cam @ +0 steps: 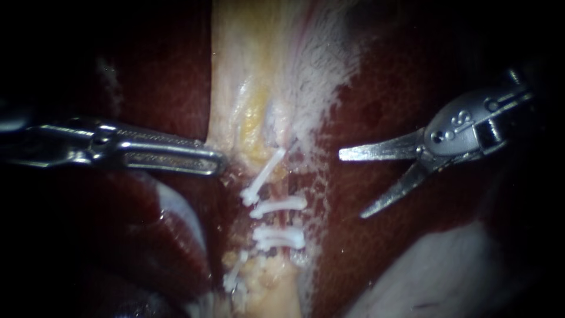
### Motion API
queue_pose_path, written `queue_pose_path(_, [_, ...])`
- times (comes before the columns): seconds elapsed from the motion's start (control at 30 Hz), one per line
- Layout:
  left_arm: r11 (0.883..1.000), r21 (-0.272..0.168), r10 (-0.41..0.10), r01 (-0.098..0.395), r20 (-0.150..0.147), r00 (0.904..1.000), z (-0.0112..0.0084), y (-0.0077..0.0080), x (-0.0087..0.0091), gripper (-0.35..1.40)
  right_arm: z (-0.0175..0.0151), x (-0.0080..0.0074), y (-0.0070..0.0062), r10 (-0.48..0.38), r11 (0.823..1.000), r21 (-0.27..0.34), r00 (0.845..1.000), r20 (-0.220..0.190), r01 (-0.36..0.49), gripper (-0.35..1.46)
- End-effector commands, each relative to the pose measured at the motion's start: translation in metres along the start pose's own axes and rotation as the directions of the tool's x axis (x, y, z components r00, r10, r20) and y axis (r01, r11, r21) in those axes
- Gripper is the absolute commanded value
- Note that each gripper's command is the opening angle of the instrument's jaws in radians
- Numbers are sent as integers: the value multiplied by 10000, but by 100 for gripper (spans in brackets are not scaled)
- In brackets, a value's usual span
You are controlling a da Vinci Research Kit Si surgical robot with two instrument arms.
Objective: Go to the cutting position right tube
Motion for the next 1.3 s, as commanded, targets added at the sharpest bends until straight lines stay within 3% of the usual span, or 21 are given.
queue_pose_path(0.03, [10000,-12,-9,9,-1,10000,1,0,-1,-35,1,-1,0,430,9990,88,9991,-2,-430,144])
queue_pose_path(0.1, [10000,-6,-20,20,-1,10000,1,0,-3,-35,6,-4,-2,1046,9941,285,9945,-5,-1045,142])
queue_pose_path(0.27, [10000,18,-92,92,-26,10000,-5,2,-19,-35,24,-14,-12,1553,9864,534,9879,22,-1552,142])
queue_pose_path(0.47, [10000,-40,-78,79,346,9994,-23,2,-46,-35,46,-25,-25,2442,9640,1037,9695,197,-2449,137])
queue_pose_path(0.6, [9999,-86,65,-60,648,9979,-41,-3,-69,-35,59,-30,-33,3091,9338,1743,9498,479,-3126,128])
queue_pose_path(0.83, [9993,-191,350,-332,1078,9936,-71,-10,-105,-35,70,-37,-40,3794,8837,2576,9204,945,-3908,88])
queue_pose_path(1.07, [9985,-303,493,-457,1303,9903,-91,-11,-124,-35,80,-38,-41,4100,8612,2755,9041,1200,-4271,70])
queue_pose_path(1.3, [9983,-319,521,-483,1334,9897,-95,-16,-128,-35,89,-37,-35,4414,8471,2661,8879,1297,-4600,63])
